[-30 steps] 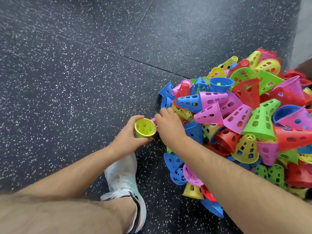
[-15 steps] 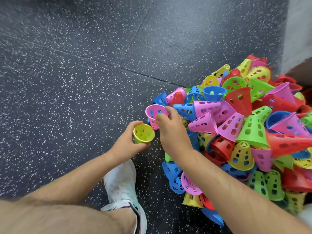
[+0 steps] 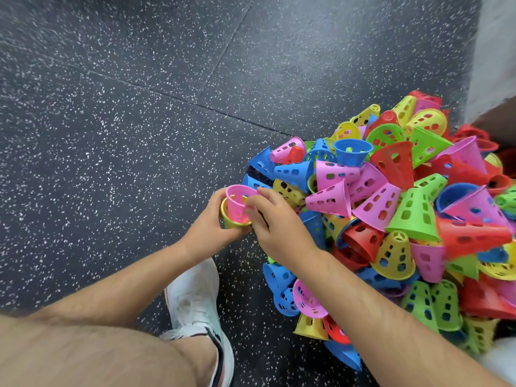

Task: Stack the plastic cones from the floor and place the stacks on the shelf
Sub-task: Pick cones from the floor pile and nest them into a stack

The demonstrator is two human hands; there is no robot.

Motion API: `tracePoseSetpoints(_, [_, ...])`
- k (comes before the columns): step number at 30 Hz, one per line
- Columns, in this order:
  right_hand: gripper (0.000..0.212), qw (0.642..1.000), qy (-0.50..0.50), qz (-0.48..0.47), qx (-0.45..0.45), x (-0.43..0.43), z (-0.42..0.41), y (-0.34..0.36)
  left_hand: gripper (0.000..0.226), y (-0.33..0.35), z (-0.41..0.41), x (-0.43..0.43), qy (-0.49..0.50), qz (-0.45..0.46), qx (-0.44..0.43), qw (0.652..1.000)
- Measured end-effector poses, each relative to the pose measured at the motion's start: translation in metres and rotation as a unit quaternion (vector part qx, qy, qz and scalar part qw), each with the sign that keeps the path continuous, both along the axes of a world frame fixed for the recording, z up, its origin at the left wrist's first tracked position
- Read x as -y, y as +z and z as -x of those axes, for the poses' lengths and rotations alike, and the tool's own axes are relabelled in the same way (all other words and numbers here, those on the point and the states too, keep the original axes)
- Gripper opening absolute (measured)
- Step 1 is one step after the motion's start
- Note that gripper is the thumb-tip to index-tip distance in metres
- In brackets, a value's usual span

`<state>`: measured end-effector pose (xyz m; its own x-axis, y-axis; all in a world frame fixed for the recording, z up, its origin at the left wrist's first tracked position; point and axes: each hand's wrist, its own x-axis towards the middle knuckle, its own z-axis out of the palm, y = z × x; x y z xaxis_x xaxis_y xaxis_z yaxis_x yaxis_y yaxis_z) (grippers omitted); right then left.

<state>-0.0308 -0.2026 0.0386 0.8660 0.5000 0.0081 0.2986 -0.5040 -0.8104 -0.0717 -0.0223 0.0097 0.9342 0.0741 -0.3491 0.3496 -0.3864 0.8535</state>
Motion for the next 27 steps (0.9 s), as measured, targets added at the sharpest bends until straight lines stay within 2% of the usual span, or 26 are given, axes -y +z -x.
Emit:
tracePoseSetpoints(4, [0.018, 0.999, 0.033, 0.013, -0.031, -0.007, 0.007, -0.003, 0.087, -0.003, 0.004, -0.002, 0.0, 0.009, -0.004, 1.0])
tracePoseSetpoints(8, [0.029, 0.996, 0.059, 0.046, -0.058, -0.014, 0.003, -0.001, 0.079, -0.007, 0.007, -0.008, 0.009, 0.004, -0.008, 1.0])
tracePoseSetpoints(10, [0.026, 0.996, 0.052, 0.064, -0.04, -0.018, -0.004, -0.004, 0.076, -0.009, 0.008, -0.011, 0.022, 0.0, -0.007, 1.0])
tracePoseSetpoints(12, [0.027, 0.991, 0.064, 0.121, -0.008, -0.022, -0.016, -0.01, 0.076, -0.01, 0.009, -0.014, 0.03, -0.008, -0.008, 0.999])
tracePoseSetpoints(16, [0.046, 0.959, 0.107, 0.259, 0.053, -0.036, -0.042, -0.018, 0.076, -0.016, 0.012, -0.021, 0.036, -0.01, -0.015, 0.999])
tracePoseSetpoints(20, [0.044, 0.916, 0.152, 0.363, 0.076, -0.047, -0.056, -0.02, 0.077, -0.024, 0.014, -0.025, 0.033, -0.011, -0.03, 0.999])
tracePoseSetpoints(24, [0.037, 0.913, 0.145, 0.374, 0.069, -0.046, -0.059, -0.021, 0.078, -0.031, 0.018, -0.026, 0.034, -0.009, -0.048, 0.998])
tracePoseSetpoints(27, [0.023, 0.944, 0.104, 0.305, 0.065, -0.038, -0.056, -0.024, 0.078, -0.034, 0.019, -0.025, 0.029, -0.012, -0.055, 0.998])
